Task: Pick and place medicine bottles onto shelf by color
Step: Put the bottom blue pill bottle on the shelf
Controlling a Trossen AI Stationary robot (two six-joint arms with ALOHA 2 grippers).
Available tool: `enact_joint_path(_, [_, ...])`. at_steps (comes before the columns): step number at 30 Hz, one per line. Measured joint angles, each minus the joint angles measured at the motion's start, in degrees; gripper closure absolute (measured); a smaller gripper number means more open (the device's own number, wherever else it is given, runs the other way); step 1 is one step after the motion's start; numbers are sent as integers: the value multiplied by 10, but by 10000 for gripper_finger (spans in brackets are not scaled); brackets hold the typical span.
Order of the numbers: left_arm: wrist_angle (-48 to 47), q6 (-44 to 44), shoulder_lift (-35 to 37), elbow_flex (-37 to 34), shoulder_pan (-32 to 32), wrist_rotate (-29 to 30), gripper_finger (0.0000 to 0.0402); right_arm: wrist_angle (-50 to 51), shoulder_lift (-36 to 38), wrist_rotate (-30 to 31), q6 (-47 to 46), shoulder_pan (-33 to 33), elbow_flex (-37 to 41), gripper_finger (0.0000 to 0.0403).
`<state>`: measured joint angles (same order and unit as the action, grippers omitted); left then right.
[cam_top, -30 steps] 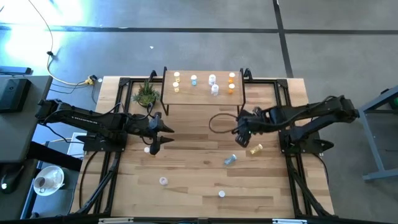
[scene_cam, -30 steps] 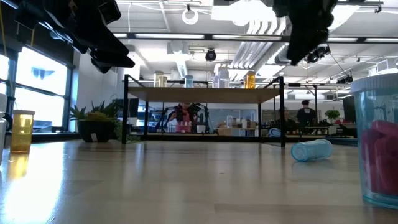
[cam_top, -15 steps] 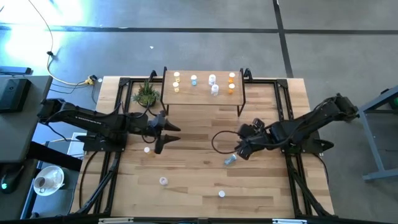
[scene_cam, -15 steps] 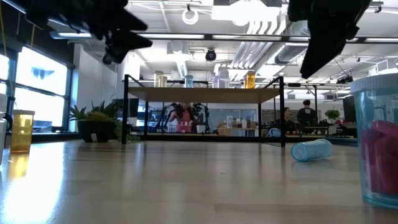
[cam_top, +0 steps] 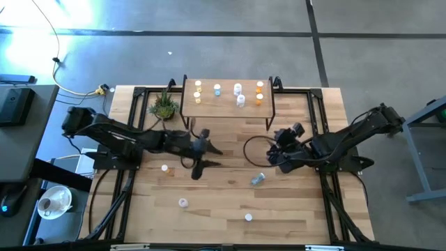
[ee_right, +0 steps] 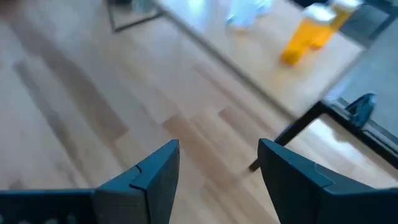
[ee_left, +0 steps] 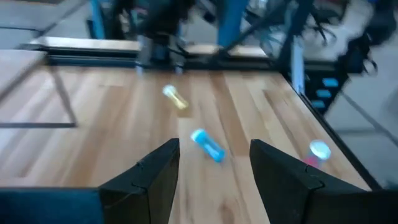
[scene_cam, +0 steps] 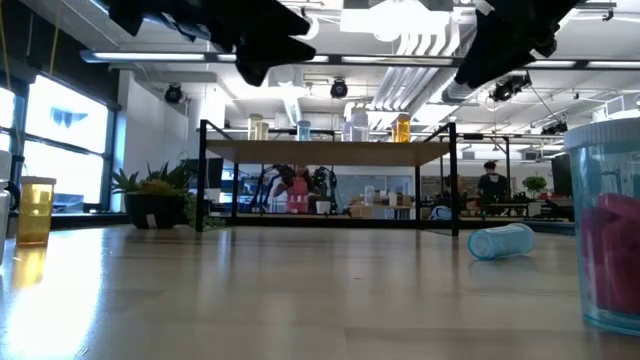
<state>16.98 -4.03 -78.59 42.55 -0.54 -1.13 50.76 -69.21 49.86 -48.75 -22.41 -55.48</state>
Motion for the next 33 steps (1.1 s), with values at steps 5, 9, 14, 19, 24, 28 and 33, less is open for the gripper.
enact_joint_path(5, [44, 27, -55, 17, -46, -2, 216, -1, 39, 29, -3, 0, 0, 194])
enact_joint_path(9, [127, 24, -101, 17, -82, -2, 216, -5, 68, 40, -3, 0, 0, 194])
enact_joint_path(14, [212, 12, -162, 17, -116, -2, 216, -5, 90, 43, -3, 0, 0, 194])
enact_joint_path(19, [264, 14, -228, 35, -147, -1, 216, -8, 94, 44, -3, 0, 0, 194])
enact_joint_path(24, [251, 44, -290, 86, -170, -2, 216, -9, 94, 37, -19, 0, 0, 194])
enact_joint_path(28, [227, 53, -320, 123, -173, -2, 216, -7, 94, 35, -22, 0, 0, 194])
enact_joint_path(33, [215, 67, -343, 157, -172, 2, 216, -7, 94, 22, -19, 0, 0, 194])
